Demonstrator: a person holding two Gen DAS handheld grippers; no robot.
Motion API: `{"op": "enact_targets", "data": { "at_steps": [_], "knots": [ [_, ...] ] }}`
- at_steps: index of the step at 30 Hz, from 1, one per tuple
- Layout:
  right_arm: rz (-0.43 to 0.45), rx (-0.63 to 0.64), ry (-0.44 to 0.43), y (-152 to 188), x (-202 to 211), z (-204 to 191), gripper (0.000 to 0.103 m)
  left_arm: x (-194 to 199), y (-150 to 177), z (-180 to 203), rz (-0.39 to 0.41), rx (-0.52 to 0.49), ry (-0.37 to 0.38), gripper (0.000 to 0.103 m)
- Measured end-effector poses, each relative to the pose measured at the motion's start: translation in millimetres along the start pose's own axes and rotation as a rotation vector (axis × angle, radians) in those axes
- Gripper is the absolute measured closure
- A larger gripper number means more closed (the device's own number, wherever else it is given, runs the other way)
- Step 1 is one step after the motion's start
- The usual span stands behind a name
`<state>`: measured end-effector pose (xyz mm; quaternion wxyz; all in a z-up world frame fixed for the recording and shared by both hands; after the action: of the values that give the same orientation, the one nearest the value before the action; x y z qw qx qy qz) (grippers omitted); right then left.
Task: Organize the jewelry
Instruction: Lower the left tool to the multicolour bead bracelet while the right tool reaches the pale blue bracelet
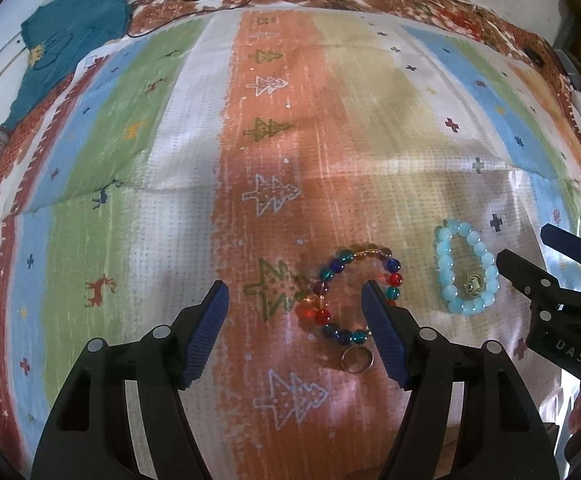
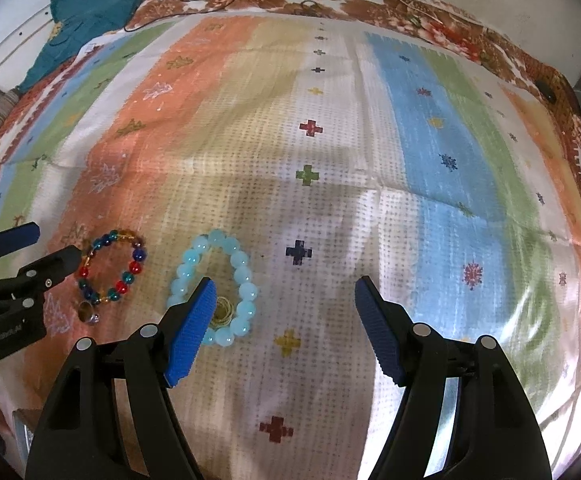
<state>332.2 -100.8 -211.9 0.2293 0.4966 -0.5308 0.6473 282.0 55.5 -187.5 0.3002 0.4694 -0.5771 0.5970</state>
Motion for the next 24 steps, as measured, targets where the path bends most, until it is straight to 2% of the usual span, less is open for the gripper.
{"op": "enact_targets", "data": {
  "at_steps": [6, 10, 17, 21, 24],
  "knots": [
    [-0.012, -0.003, -0.001, -2.1, -9.4, 0.8, 0.031, -12.9, 1.1, 1.0, -0.022, -0.021, -0.004, 0.037],
    [-0.01, -0.002, -0.01, -4.1, -15.7, 0.8, 0.031, -21.1, 0.6, -2.0, -0.04, -0.01, 0.001, 0.045],
    [-0.029, 0.012, -0.004, -2.9, -27.9, 0.9, 0.031, -28.7, -0.4, 0.2, -0.037, -0.045, -0.017, 0.051],
    [-0.021, 0.002, -0.014, -3.7, -28.7, 1.7, 0.033, -30.2, -1.4, 1.9, -0.03, -0.055, -0.02, 0.068],
    [-0.016, 0.025, -0.002, -0.9, -28.9, 0.4, 0.044, -32.3, -0.2, 3.6, -0.026, -0.074, -0.03, 0.079]
  ]
}}
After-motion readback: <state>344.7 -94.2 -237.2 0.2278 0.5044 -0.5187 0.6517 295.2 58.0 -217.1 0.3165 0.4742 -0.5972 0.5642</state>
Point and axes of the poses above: each gripper's, at about its wrist camera, not at the fingertips, and x roughly against the way its jaws point, z to its right, y to its underside, the point moved 4 cm from there along -x, roughly the way its jaws point, and after that the axes turned 7 degrees about -y, right-handed, at the moved point
